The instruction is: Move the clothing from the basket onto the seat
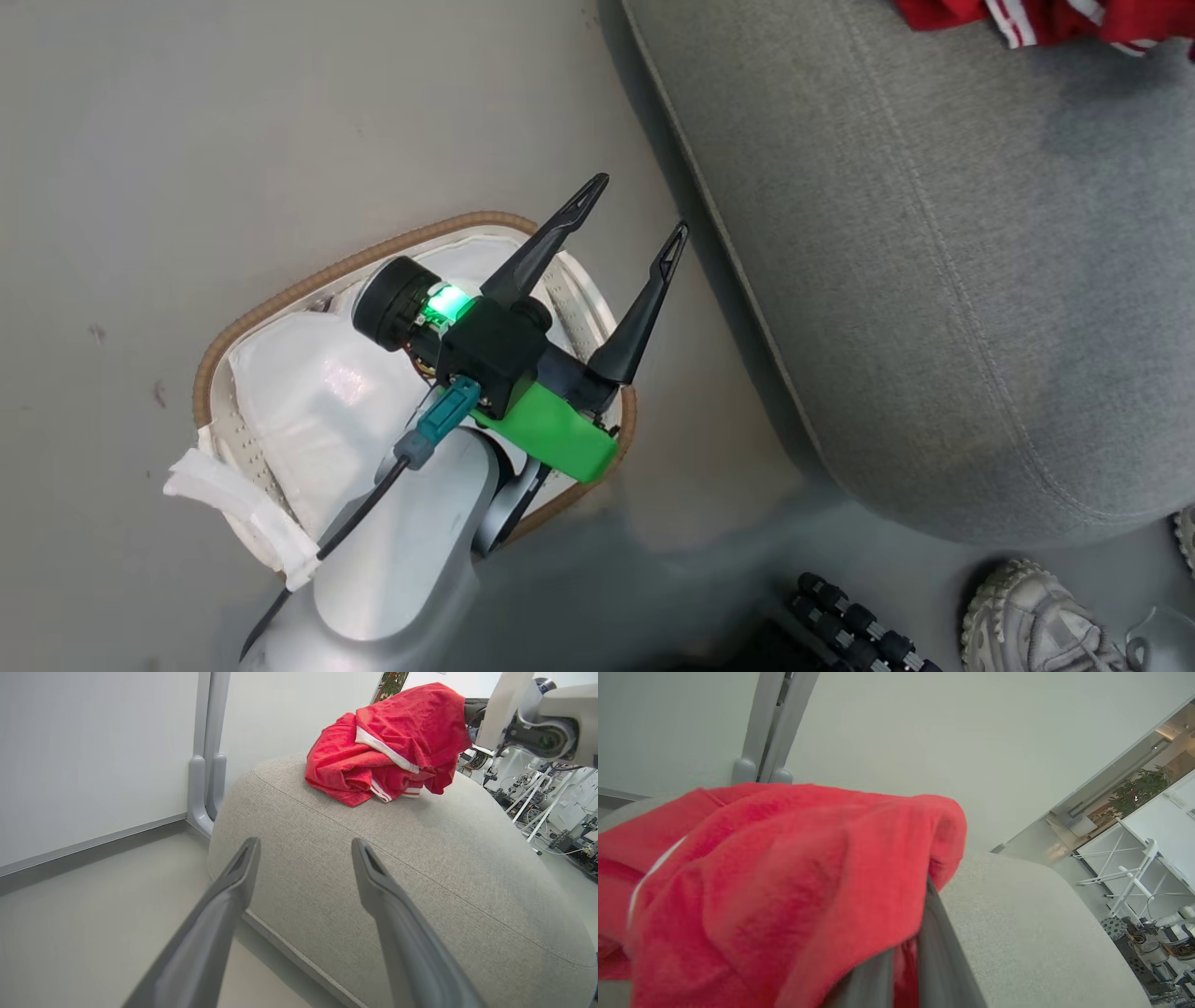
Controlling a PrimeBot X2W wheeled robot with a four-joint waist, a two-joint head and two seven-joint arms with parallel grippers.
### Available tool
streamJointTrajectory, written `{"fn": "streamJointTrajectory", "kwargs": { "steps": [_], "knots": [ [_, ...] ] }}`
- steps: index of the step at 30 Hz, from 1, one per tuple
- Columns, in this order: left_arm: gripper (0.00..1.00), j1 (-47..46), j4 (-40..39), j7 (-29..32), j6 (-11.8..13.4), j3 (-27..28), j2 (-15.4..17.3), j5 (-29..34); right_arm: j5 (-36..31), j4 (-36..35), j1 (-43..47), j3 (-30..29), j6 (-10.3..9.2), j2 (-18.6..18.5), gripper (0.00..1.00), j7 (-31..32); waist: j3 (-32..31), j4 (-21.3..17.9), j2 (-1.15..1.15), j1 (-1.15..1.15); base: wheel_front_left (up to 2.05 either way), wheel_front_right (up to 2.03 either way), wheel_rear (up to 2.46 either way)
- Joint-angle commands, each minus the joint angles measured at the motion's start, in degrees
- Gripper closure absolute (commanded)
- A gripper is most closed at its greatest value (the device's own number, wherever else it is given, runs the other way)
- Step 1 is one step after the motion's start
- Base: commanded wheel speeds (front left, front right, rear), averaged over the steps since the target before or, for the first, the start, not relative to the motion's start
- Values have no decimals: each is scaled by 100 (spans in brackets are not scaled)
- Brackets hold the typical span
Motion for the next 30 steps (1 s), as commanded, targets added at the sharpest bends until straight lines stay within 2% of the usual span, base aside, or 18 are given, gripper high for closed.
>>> {"fn": "streamJointTrajectory", "kwargs": {
  "steps": [1, 5, 6, 7, 19, 23, 30],
  "knots": [
    [0, -114, -14, 4, -16, 6, 0, 51, -15, 114, 116, -115, -8, 51, 100, -25, 255, 260, 0, -1, 0, 0, 0],
    [0, -100, 11, 4, -17, 67, 2, 42, 39, 336, 284, -341, -8, 223, 98, -25, 200, 279, 0, -1, 0, 0, 0],
    [0, -75, 22, 4, -17, 96, 4, 25, 91, 300, 324, -371, -8, 291, 55, -25, 151, 272, 0, -1, 0, 0, 0],
    [0, -48, 31, 4, -17, 126, 6, 14, 118, 267, 386, -382, -8, 324, 0, -25, 104, 264, 0, -1, 0, 0, 0],
    [0, 506, 125, 5, -17, 666, -75, -95, 577, -729, 1738, -267, -8, 534, 0, -25, -971, 168, 0, -1, 0, 0, 0],
    [0, 809, 164, 5, -17, 1018, -105, -64, 802, -1178, 2268, -41, -8, 600, 0, -25, -1388, 241, 0, -1, 0, 0, 0],
    [0, 1383, 123, 5, -17, 1736, -164, 34, 1147, -1959, 2938, 463, -8, 973, 0, -25, -1970, 549, 0, -1, 0, 0, 0]
  ]
}}
